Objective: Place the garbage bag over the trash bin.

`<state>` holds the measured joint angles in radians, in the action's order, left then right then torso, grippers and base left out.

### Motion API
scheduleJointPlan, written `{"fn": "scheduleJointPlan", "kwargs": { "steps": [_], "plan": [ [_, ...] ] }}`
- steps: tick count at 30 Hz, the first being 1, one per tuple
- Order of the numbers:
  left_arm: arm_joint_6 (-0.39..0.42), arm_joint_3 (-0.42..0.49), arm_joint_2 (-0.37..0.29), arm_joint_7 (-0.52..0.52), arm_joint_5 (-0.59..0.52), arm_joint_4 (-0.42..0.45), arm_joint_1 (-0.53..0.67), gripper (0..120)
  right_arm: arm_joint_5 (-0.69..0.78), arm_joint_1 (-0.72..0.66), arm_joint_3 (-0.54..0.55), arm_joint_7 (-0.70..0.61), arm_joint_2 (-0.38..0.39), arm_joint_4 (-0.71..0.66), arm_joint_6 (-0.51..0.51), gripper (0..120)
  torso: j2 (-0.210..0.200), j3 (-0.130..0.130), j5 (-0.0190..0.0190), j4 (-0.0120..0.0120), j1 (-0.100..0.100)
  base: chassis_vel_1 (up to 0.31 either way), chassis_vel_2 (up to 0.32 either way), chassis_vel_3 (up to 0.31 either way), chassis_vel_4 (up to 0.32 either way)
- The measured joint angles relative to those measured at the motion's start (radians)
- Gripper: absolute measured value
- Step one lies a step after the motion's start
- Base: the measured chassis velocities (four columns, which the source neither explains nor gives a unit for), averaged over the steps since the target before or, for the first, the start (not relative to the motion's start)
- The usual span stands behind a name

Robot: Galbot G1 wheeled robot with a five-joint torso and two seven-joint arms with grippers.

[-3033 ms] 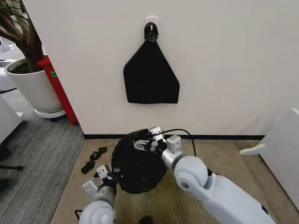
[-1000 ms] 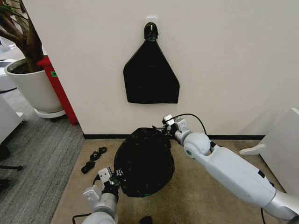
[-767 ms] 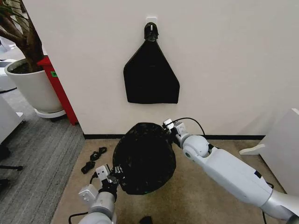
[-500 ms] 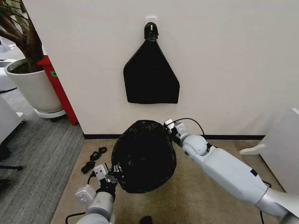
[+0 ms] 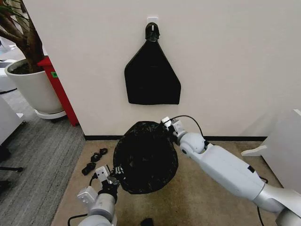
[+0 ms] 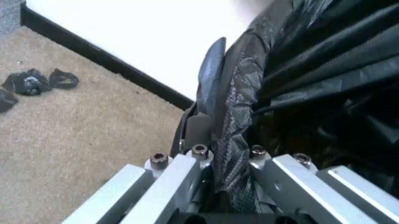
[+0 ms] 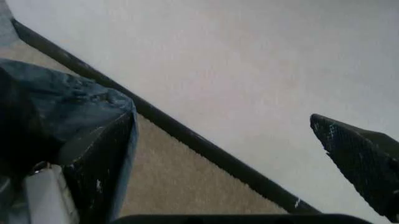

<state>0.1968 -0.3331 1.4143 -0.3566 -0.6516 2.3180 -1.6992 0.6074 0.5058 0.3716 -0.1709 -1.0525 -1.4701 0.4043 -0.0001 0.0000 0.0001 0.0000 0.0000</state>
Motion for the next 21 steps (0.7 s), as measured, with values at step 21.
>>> {"fn": "scheduleJointPlan", "kwargs": {
  "steps": [21],
  "plan": [
    [-0.01,-0.011,0.006,0.0,-0.007,-0.02,0.014,1,0.031,0.029,-0.019,-0.01,-0.014,-0.034,0.012,100,0.0,0.0,-0.0002,0.0001,0.0,0.0,0.0,0.0,0.0]
  ]
}}
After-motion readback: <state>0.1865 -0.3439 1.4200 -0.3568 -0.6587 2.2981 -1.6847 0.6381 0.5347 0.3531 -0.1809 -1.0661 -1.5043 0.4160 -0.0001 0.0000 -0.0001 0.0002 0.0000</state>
